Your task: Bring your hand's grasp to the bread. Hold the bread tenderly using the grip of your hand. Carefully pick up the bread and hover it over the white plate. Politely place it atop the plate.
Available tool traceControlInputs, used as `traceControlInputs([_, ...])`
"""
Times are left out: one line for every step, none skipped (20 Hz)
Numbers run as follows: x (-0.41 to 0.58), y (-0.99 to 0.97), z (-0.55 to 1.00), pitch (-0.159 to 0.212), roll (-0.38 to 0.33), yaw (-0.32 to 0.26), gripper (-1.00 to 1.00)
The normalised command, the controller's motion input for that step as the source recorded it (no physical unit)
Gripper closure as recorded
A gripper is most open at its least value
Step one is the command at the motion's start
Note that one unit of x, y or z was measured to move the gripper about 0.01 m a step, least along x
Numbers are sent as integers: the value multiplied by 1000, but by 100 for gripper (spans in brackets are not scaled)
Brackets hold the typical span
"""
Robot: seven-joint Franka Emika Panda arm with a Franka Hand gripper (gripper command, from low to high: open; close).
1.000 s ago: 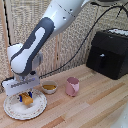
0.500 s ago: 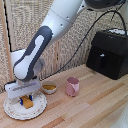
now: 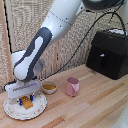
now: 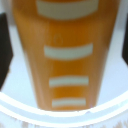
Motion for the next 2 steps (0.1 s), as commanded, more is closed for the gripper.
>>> traceControlInputs([191,0,854,71,0,-18,-100])
traceControlInputs([169,-6,891,81,28,0,-100])
